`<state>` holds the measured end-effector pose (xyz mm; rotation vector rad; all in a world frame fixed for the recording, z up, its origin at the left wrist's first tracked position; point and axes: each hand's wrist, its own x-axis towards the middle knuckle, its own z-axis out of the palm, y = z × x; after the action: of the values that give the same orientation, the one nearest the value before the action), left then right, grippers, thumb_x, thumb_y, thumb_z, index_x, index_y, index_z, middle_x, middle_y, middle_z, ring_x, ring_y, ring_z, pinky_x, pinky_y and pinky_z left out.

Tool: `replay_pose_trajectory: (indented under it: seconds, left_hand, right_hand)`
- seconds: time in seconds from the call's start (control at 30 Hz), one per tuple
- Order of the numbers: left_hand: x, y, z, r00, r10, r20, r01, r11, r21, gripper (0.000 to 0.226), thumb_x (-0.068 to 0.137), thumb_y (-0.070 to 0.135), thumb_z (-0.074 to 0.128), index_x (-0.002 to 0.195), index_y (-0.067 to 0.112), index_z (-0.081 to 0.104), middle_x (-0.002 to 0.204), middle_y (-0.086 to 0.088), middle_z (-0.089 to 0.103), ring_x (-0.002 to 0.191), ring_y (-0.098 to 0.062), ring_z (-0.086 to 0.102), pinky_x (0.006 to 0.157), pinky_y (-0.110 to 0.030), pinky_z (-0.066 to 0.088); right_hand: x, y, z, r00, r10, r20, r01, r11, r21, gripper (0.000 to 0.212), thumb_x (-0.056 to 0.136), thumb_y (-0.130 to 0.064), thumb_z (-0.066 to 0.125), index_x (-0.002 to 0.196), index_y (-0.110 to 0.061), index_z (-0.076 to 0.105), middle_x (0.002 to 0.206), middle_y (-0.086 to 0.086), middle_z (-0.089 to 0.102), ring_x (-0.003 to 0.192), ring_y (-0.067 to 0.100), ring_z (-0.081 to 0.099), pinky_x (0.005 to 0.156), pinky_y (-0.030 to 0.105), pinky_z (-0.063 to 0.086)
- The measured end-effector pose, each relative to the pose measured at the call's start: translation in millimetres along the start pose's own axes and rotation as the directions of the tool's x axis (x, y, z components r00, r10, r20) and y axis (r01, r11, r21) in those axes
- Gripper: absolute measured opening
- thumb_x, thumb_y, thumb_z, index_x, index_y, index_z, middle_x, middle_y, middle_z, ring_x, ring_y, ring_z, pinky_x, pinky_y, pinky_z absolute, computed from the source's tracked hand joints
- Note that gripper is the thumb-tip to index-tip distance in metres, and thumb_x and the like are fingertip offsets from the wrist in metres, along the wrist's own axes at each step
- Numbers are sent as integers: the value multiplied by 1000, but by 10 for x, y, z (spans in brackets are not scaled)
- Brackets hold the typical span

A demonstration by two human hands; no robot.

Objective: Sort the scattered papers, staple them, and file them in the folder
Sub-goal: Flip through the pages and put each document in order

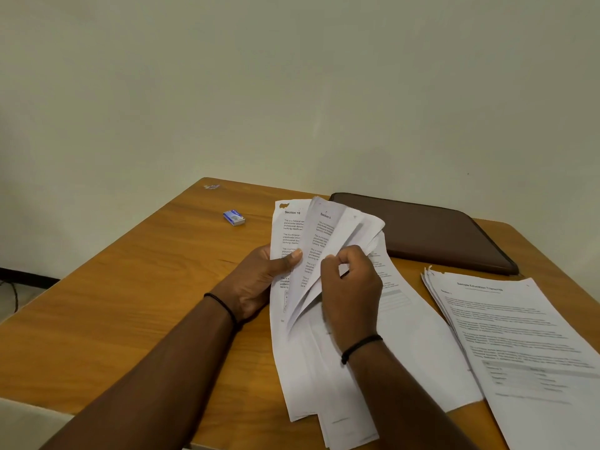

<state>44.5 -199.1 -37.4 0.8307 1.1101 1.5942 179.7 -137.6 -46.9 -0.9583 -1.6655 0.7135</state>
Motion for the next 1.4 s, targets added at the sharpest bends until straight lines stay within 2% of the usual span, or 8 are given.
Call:
replay_pose_trajectory:
  seconds: [0.13,0.33,0.47,0.57,0.77,0.9,1.1,1.4]
  left_hand:
    - [12,1,-14,1000,-23,-1,23,1000,-5,42,88,24,62,129,11,62,122,-13,70,101,-28,72,78,-38,60]
    - [1,-5,-4,1000,-19,10,19,1000,6,42,89,24,61,128,9,62,122,-15,70,99,-27,71,78,-38,61]
    - [-26,24,19,1000,-3,25,2,1000,21,34,85,19,63,119,14,66,113,-11,74,91,-24,73,71,-35,61]
    - [-51,28,51,999,21,46,-22,999,32,38,80,12,64,118,18,64,108,-8,75,89,-23,74,69,-33,60]
    - [-77,52,76,997,47,56,-51,997,63,38,74,8,65,109,19,64,93,-1,78,81,-18,75,64,-29,60]
    - [-81,44,95,995,80,57,-84,994,73,41,73,9,66,112,21,64,95,0,78,83,-17,75,66,-27,59]
    - [-63,34,107,997,58,43,-63,992,108,41,76,7,68,114,20,65,101,-1,77,84,-18,74,66,-27,58]
    - [17,-15,68,989,71,-127,-70,997,12,53,89,-7,62,136,16,52,125,-14,68,95,-27,73,66,-31,59]
  right_hand:
    - [24,-16,-57,995,81,-50,-75,991,111,14,93,-17,63,92,-18,49,96,6,70,70,11,69,48,9,48]
    - [4,-69,-83,999,36,12,-37,985,168,51,94,-11,62,123,-43,36,122,-5,61,90,18,70,65,31,63]
    - [-9,-56,-42,1000,12,23,-14,996,91,19,98,-27,56,118,-29,55,123,-6,62,102,13,67,68,18,59]
    - [-26,-120,-29,999,10,40,-13,996,85,46,83,-58,59,116,-26,55,120,-10,59,103,8,62,68,9,52]
    - [28,-47,-6,1000,27,-8,-27,1000,3,25,90,-37,68,107,-23,57,117,-4,64,105,13,64,62,4,48]
    - [-1,-111,0,1000,-3,13,3,1000,10,47,81,-63,60,108,-24,56,114,-6,61,106,9,59,67,7,49]
    - [51,-23,18,998,56,-40,-59,996,-67,15,95,-31,62,99,-18,55,108,-2,65,88,8,62,56,5,46]
    - [84,11,-8,983,157,-91,-152,986,63,14,98,-28,58,96,-14,59,107,0,70,81,14,71,61,25,61]
